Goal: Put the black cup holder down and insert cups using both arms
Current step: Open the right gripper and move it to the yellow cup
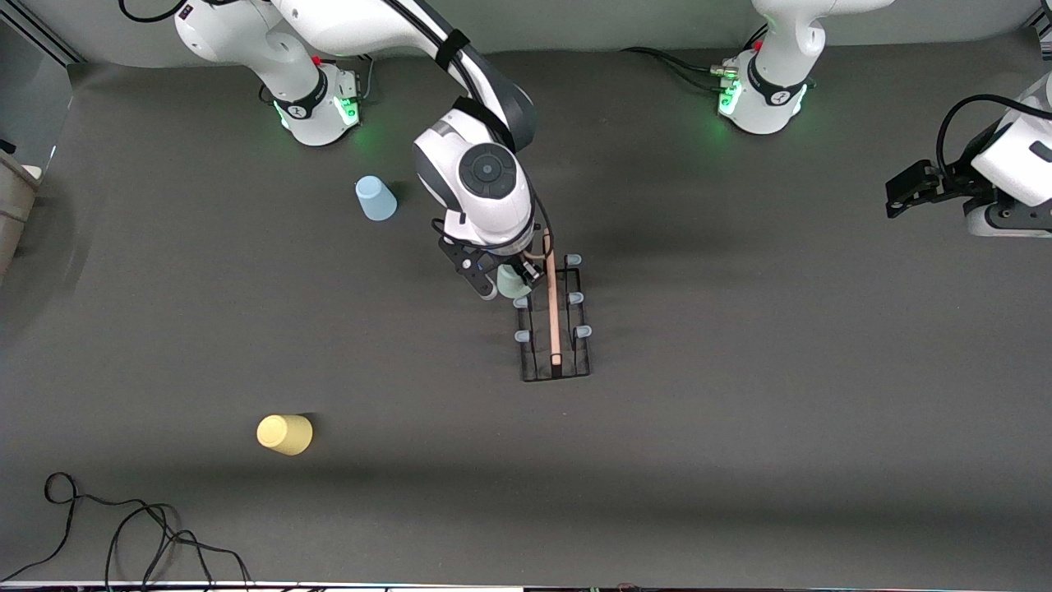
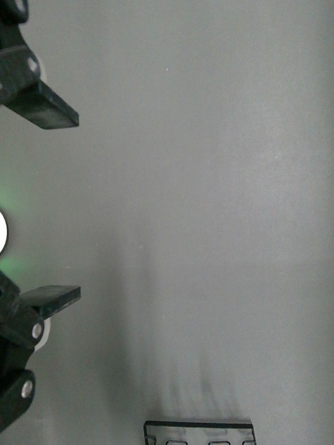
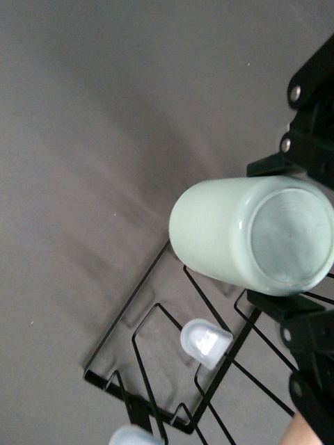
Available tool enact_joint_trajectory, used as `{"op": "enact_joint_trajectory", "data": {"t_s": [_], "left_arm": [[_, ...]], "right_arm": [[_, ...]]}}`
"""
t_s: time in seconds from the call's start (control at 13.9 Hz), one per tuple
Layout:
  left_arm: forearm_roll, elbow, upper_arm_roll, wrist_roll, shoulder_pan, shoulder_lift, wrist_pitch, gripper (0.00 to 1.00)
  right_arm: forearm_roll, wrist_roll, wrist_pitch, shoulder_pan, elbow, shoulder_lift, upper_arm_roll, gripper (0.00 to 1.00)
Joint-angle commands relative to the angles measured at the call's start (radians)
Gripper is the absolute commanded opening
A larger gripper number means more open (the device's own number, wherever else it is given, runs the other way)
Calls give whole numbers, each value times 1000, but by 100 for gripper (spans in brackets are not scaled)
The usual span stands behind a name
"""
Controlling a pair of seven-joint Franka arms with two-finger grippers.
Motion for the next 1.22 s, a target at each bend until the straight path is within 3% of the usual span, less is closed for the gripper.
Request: {"op": "enact_joint_trajectory", "data": {"t_s": [0.0, 0.14, 0.36, 0.5, 0.72, 0.86, 1.15], "left_arm": [[-10, 30, 10, 15, -8, 12, -30, 100], [-10, 30, 8, 15, -10, 15, -38, 100], [-10, 30, 8, 5, -13, 18, -38, 100], [-10, 32, 7, 12, -10, 18, -30, 100], [-10, 30, 7, 11, -11, 18, -26, 100], [-10, 30, 7, 3, -14, 18, -29, 100], [-10, 32, 7, -5, -27, 17, -23, 100]], "right_arm": [[25, 12, -3, 4, 11, -21, -11, 100], [27, 8, -90, -2, 67, -50, -21, 100], [24, -63, -340, -49, 228, -81, -44, 100], [24, -222, -476, -115, 305, -104, -48, 100], [11, -533, -592, -247, 322, -164, -53, 100], [10, -841, -642, -325, 314, -184, -102, 100], [10, -1390, -597, -420, 313, -156, -269, 100]]}}
